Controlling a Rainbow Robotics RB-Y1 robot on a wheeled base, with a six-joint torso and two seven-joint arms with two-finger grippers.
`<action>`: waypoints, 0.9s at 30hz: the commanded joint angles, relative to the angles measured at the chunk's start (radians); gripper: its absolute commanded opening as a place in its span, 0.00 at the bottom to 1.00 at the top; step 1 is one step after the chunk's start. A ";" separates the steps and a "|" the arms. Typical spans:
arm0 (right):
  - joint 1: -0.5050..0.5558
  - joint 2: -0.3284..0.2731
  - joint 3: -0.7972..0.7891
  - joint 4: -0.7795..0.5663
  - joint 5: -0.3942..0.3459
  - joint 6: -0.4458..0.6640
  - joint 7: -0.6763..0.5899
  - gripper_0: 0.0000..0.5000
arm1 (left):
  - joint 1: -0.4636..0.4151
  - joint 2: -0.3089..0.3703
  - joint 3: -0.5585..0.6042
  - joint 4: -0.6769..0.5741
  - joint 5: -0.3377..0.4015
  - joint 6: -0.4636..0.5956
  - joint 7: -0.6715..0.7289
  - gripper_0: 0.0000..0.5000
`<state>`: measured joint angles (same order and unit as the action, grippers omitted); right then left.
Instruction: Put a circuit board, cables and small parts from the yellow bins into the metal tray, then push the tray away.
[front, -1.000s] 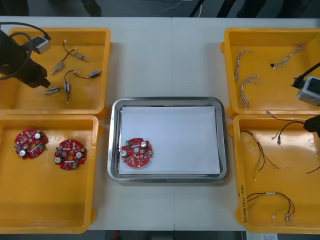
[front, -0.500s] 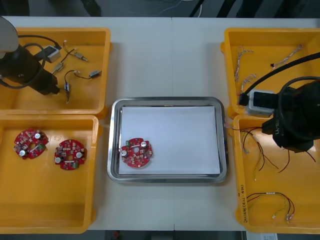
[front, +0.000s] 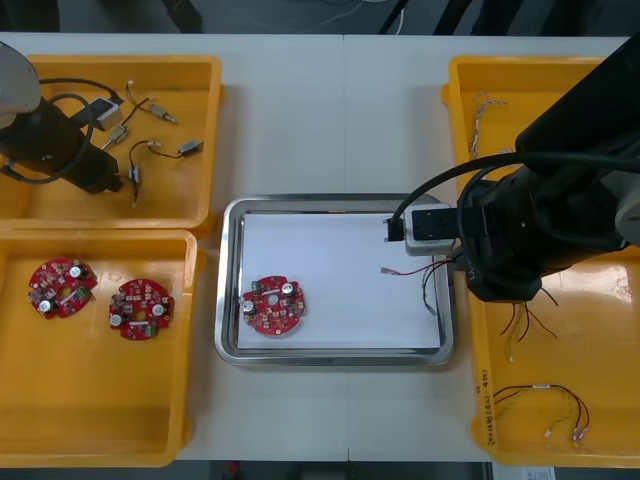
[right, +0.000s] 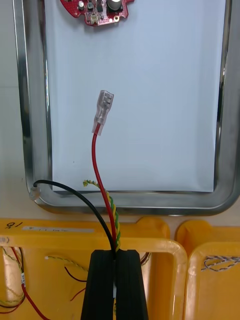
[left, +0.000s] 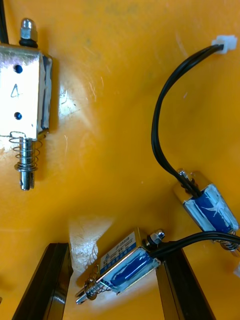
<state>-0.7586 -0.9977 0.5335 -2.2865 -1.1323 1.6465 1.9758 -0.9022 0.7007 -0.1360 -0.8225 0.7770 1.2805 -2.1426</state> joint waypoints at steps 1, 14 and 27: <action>-0.088 0.073 0.091 0.025 0.048 -0.008 -0.035 0.00 | -0.044 -0.017 -0.017 0.002 0.007 -0.012 -0.023 0.58; -0.108 0.303 0.169 0.091 0.213 0.084 -0.060 0.00 | -0.044 -0.007 -0.016 0.002 0.005 -0.012 -0.017 0.00; -0.039 0.430 0.238 0.194 0.401 0.125 -0.054 0.00 | -0.044 0.062 0.004 -0.017 0.011 0.037 0.018 0.00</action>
<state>-0.8183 -0.6106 0.7606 -2.1160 -0.7525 1.7658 1.9458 -0.9041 0.7058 -0.1360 -0.8194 0.7788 1.2937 -2.1426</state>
